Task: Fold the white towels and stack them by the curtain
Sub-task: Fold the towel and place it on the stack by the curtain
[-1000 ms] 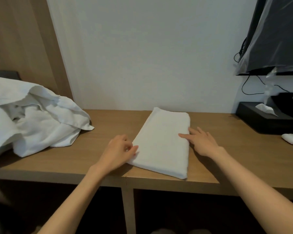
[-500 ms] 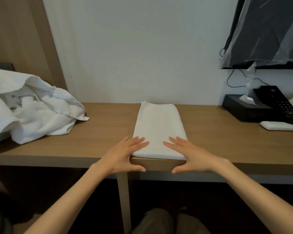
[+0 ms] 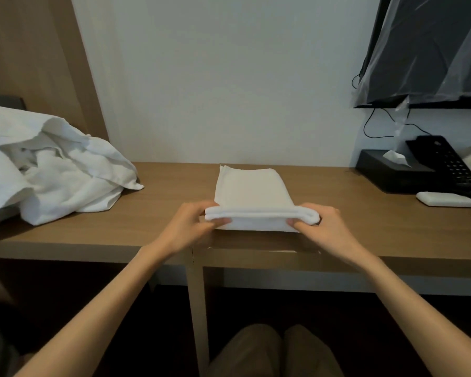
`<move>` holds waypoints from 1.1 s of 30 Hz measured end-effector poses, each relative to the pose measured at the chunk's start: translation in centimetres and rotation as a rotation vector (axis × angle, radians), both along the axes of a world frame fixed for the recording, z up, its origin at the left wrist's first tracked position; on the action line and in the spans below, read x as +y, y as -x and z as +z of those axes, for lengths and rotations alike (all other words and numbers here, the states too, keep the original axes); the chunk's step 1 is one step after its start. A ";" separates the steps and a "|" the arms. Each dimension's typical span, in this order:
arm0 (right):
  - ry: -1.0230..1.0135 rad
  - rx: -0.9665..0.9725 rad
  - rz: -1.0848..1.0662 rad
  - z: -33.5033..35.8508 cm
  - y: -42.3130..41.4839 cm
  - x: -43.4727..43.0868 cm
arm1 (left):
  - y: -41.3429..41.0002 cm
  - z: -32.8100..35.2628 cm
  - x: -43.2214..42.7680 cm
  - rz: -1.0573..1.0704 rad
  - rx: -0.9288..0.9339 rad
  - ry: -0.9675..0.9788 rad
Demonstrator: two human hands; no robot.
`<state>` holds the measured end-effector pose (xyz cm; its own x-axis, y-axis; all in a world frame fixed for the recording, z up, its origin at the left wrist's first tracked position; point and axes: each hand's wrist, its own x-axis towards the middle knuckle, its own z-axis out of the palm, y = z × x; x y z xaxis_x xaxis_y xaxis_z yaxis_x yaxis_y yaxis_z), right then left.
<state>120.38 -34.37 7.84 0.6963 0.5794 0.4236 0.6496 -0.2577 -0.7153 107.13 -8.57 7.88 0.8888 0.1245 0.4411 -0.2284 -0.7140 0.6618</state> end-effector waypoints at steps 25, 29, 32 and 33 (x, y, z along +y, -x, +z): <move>0.242 0.595 -0.154 2.3 -18.4 13.1 | -20.3 0.8 6.9 0.399 0.466 0.343; 0.138 0.635 -0.127 5.7 -17.7 13.0 | -18.2 5.0 6.2 0.367 0.382 0.584; 0.092 0.606 -0.080 9.9 -17.3 13.6 | -16.1 8.3 7.0 0.366 0.360 0.614; 0.086 0.597 -0.054 11.3 -17.2 14.0 | -15.3 9.3 7.5 0.386 0.357 0.609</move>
<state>137.56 -20.41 19.19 0.8286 0.5515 -0.0964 0.1264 -0.3520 -0.9274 122.41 -1.10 17.19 0.8084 0.5790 -0.1057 0.2596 -0.1897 0.9469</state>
